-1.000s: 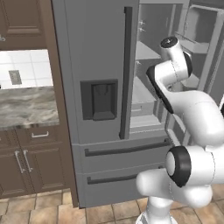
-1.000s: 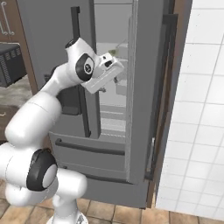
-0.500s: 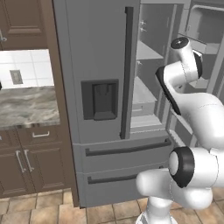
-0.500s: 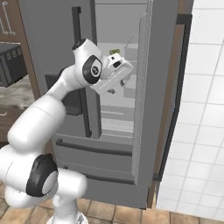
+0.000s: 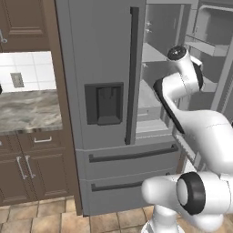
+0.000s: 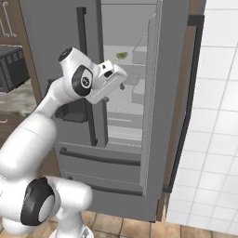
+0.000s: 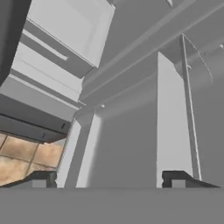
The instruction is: There is a bowl on the dining counter. Grab a lemon wedge from the fridge and place it in the bowl. Then get the liquor bottle and glass cup from the cabinet and place them next to the bowl.
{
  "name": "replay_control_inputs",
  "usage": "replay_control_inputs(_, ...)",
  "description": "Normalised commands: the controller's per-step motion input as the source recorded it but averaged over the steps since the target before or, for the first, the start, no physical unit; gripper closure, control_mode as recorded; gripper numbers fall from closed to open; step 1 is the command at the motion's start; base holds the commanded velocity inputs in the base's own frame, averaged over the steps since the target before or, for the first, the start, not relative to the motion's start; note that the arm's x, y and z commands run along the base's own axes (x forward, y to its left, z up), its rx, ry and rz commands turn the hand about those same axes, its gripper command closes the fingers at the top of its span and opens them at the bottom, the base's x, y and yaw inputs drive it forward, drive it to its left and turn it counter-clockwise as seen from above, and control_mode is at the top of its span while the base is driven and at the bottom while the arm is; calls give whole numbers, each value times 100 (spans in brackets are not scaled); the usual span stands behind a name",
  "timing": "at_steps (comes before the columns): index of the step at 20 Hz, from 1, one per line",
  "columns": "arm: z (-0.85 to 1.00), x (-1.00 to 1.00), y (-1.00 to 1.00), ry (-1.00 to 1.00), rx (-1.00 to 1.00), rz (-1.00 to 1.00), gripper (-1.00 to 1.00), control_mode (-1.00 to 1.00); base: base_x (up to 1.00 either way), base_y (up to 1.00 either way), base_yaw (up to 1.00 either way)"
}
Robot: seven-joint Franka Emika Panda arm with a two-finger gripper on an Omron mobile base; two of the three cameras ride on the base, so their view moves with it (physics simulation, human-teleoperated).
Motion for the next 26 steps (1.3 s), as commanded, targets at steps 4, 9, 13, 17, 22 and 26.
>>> replay_control_inputs(4, -6, -1, 100, -4, 1, -6, -100, -100, 0, 0, 0)
replay_control_inputs(9, 0, 0, 100, 0, 25, -4, -100, -100, 0, 0, 0)
replay_control_inputs(13, 2, -5, 82, 0, 43, -4, -100, -100, 0, 0, 0)
replay_control_inputs(17, 1, 5, 34, -4, 50, -1, -100, -100, 0, 0, 0)
replay_control_inputs(22, 2, 32, 5, -21, 11, -11, -100, -100, 0, 0, 0)
replay_control_inputs(26, 0, 48, 20, -20, 0, -14, -100, -100, 0, 0, 0)
